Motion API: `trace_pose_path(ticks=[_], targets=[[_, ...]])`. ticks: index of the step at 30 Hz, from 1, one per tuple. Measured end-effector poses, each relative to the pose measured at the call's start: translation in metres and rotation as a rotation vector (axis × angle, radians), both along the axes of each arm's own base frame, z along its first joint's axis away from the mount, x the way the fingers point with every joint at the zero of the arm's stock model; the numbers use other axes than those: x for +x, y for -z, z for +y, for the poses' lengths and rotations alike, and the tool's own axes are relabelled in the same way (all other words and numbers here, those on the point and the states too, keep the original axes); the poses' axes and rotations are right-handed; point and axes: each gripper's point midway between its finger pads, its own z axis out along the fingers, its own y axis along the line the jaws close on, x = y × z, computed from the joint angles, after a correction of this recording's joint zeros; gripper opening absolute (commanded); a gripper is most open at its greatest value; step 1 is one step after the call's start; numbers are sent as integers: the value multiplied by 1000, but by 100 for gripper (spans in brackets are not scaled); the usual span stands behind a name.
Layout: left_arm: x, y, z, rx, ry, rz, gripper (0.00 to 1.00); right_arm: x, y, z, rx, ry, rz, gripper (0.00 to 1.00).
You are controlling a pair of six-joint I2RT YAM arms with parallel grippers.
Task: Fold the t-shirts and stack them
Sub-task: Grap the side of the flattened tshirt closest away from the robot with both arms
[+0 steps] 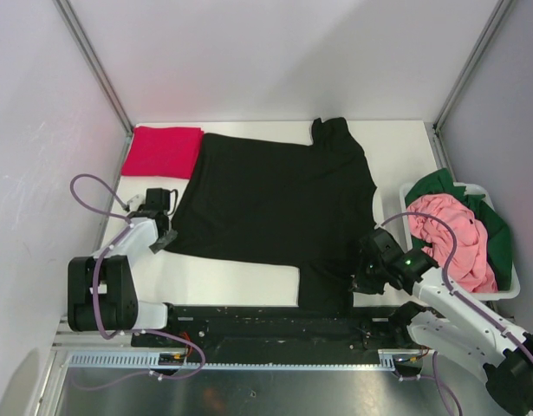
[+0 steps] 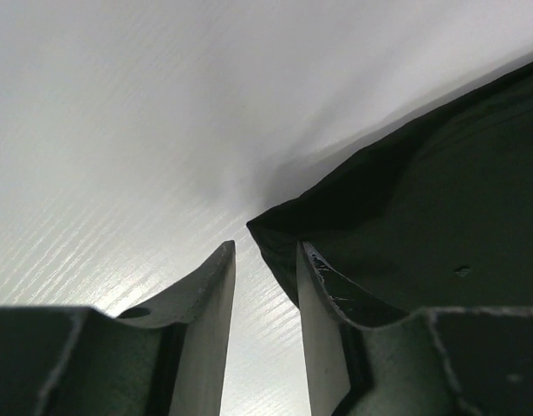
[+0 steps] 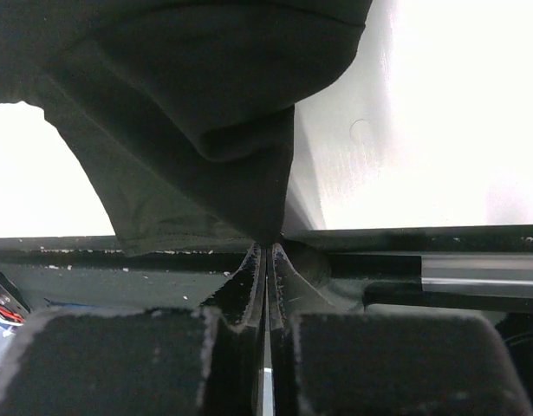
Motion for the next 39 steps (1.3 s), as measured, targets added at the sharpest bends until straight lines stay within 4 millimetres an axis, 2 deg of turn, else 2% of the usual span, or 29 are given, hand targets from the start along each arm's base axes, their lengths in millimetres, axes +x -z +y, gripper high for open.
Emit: trace_pose_path(ticks=[6, 15, 19, 23, 25, 31, 39], targets=[[1, 0, 0, -2, 1, -5, 41, 1, 2, 0, -3, -5, 7, 0], [-1, 16, -1, -9, 2, 48, 38, 1, 2, 0, -2, -3, 8, 0], [1, 15, 1, 2, -4, 45, 30, 1, 2, 0, 0, -5, 4, 0], [0, 15, 4, 12, -13, 47, 9, 1, -1, 0, 11, -6, -6, 0], [0, 15, 6, 18, -18, 47, 2, 1, -3, 0, 22, -8, -11, 0], [0, 12, 7, 23, -19, 37, 0, -3, -9, -2, 58, -3, -11, 0], [5, -13, 2, -5, -23, -77, 0, -29, -17, -2, 106, -45, 41, 0]])
